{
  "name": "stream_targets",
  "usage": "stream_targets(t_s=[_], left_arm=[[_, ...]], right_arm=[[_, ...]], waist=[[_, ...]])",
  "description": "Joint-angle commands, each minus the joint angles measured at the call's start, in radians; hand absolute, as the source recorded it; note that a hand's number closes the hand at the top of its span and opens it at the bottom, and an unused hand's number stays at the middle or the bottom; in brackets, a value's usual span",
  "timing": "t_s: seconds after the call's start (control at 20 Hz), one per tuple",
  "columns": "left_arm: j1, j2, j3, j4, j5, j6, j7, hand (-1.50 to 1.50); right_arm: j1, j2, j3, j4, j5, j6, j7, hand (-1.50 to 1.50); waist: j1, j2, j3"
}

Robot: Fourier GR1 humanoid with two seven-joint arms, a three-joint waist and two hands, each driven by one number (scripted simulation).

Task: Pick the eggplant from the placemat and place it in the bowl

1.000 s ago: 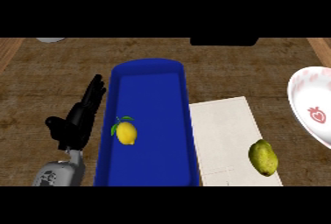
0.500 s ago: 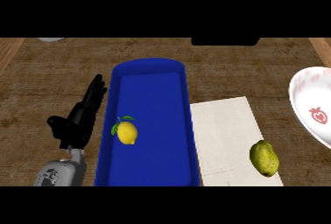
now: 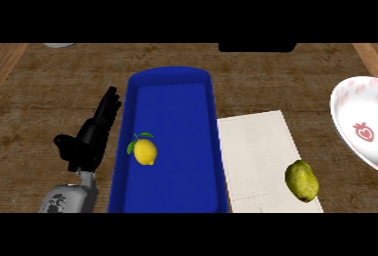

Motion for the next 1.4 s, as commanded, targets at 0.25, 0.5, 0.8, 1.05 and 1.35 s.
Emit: stream_targets(t_s=[0.25, 0.5, 0.8, 1.05, 1.35], left_arm=[[-0.04, -0.023, -0.005, 0.04, -0.025, 0.023, -0.014, 0.0], [-0.019, -0.014, 0.004, 0.016, -0.002, -0.002, 0.001, 0.0], [-0.005, 0.005, 0.019, 0.004, -0.015, 0.006, 0.005, 0.0], [-0.018, -0.016, 0.014, 0.035, -0.024, 0.013, -0.021, 0.0], [-0.004, -0.036, -0.011, -0.018, -0.027, 0.021, 0.027, 0.0]], right_arm=[[-0.096, -0.004, -0.009, 0.42, -0.068, 0.163, -0.215, -1.5], [-0.114, 0.005, -0.041, 0.529, -0.112, 0.215, -0.4, -1.5], [-0.171, 0.022, -0.166, 0.515, -0.249, 0.218, -0.43, -1.5], [-0.223, -0.023, -0.236, 0.557, -0.333, 0.276, -0.338, -1.5], [-0.131, -0.134, -0.331, 0.632, -0.456, 0.486, -0.33, -1.5]], waist=[[0.001, 0.002, 0.001], [-0.004, -0.001, 0.0], [-0.011, -0.004, 0.0], [-0.012, -0.004, -0.001], [-0.02, -0.004, 0.0]])
